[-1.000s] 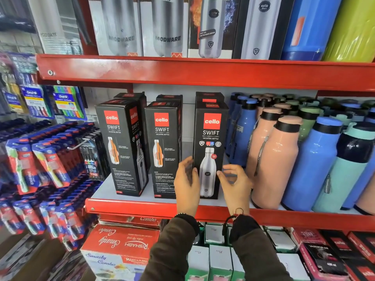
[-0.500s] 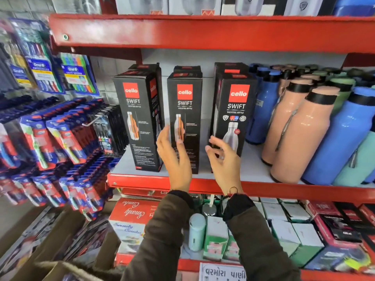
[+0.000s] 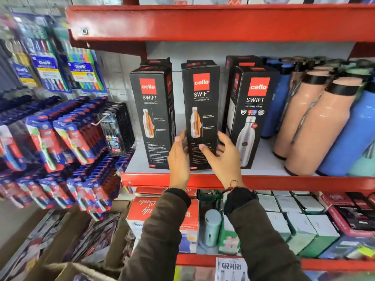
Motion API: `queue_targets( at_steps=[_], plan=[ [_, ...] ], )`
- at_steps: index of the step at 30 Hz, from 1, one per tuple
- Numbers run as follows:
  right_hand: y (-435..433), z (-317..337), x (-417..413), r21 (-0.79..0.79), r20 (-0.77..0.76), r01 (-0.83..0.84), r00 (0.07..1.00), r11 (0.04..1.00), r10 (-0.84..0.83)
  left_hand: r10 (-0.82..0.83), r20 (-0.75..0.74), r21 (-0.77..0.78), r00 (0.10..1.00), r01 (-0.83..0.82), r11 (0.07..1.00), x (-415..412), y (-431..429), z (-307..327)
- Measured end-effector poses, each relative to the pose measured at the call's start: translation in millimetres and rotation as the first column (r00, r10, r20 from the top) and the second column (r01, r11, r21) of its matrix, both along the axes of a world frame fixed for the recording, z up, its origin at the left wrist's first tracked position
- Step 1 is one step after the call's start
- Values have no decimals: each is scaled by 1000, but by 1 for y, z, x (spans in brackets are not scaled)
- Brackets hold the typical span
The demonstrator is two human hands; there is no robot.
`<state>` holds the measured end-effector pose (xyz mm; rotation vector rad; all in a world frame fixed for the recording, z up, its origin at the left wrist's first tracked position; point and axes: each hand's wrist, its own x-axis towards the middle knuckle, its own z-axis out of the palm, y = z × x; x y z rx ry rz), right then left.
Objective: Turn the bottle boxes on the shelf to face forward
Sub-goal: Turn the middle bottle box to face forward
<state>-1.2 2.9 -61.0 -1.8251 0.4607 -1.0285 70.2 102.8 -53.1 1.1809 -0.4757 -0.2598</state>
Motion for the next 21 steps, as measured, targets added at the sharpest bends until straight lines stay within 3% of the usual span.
queue_targets(
  at_steps=[6,13,17,21],
  plan=[
    [6,13,1,-93,1,108,994,990,-109,63,55,-25,996,-62,998,2,11,0],
    [5,6,5,-31,55,110,993,993,-108,116,145,-64,983,-108,992,2,12,-4],
    [-4,4,3,-2,46,44,998,999,-44,142,235,20,962,-151,988,12,6,-1],
    [-11,2,1,27,17,-55,998,998,54,47,144,159,988,-70,985,24,-3,3]
  ],
)
